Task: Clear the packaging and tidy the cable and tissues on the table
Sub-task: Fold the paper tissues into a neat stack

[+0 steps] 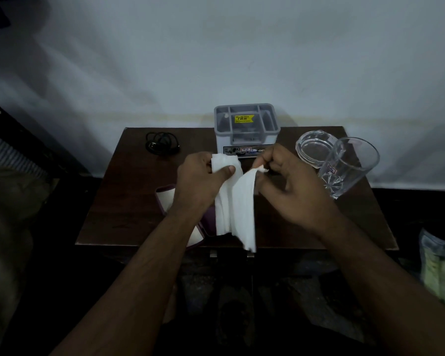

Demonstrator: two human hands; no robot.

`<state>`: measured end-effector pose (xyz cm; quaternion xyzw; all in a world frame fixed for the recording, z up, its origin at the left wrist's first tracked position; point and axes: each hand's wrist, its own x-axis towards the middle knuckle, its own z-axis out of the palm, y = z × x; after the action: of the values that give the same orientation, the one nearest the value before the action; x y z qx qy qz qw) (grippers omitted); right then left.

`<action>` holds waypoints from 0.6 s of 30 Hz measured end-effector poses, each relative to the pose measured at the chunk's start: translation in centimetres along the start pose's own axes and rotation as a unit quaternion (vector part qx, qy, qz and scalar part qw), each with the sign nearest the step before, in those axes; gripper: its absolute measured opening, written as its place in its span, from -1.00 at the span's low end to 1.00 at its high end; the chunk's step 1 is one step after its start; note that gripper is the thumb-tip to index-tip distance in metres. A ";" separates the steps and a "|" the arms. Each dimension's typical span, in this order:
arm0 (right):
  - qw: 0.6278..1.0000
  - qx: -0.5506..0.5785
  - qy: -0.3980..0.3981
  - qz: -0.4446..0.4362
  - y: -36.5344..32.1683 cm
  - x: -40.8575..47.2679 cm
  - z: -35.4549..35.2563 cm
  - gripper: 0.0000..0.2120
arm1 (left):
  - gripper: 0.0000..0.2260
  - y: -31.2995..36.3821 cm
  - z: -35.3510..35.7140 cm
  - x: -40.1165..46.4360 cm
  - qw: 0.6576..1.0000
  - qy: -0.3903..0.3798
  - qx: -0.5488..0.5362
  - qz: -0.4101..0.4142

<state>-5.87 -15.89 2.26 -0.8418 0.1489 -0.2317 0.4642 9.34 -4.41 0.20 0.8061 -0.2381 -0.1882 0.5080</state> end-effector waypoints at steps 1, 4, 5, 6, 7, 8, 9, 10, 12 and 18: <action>1.000 0.015 -0.001 -0.002 -0.1 0.0 0.0 -0.92 | -0.74 0.1 0.0 -0.1 1.000 -0.017 -0.019 -0.008; 0.997 0.076 0.023 0.008 -0.4 0.2 -0.1 -0.95 | -0.76 0.4 0.1 -0.2 0.994 -0.055 -0.083 -0.036; 0.996 0.079 0.031 0.015 -0.4 0.2 -0.1 -0.94 | -0.76 0.5 0.1 -0.2 0.993 -0.062 -0.096 -0.041; 0.997 0.064 0.034 0.019 -0.2 0.3 -0.2 -0.92 | -0.76 0.5 0.2 -0.2 0.991 -0.068 -0.103 -0.044; 0.999 0.038 0.032 0.022 -0.1 0.3 -0.3 -0.91 | -0.77 0.6 0.2 -0.3 0.990 -0.075 -0.107 -0.046; 0.999 0.009 0.027 0.021 0.1 0.3 -0.4 -0.92 | -0.77 0.7 0.4 -0.4 0.989 -0.082 -0.108 -0.049; 0.999 -0.024 0.018 0.016 0.3 0.2 -0.5 -0.93 | -0.77 0.8 0.5 -0.4 0.989 -0.091 -0.109 -0.050; 0.998 -0.061 0.008 0.005 0.4 0.1 -0.5 -0.94 | -0.78 0.8 0.7 -0.5 0.988 -0.098 -0.109 -0.049; 0.992 -0.121 -0.013 -0.017 0.5 -0.1 -0.5 -0.87 | -0.78 0.8 0.9 -0.6 0.986 -0.115 -0.114 -0.047; 0.990 -0.124 -0.060 -0.019 0.1 0.0 -0.6 -0.83 | -0.86 0.5 1.2 -0.8 0.975 -0.189 -0.116 -0.028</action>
<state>-6.12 -16.35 2.45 -0.9080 0.1324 -0.1694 0.3597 7.91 -5.05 0.19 0.6979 -0.2834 -0.3773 0.5387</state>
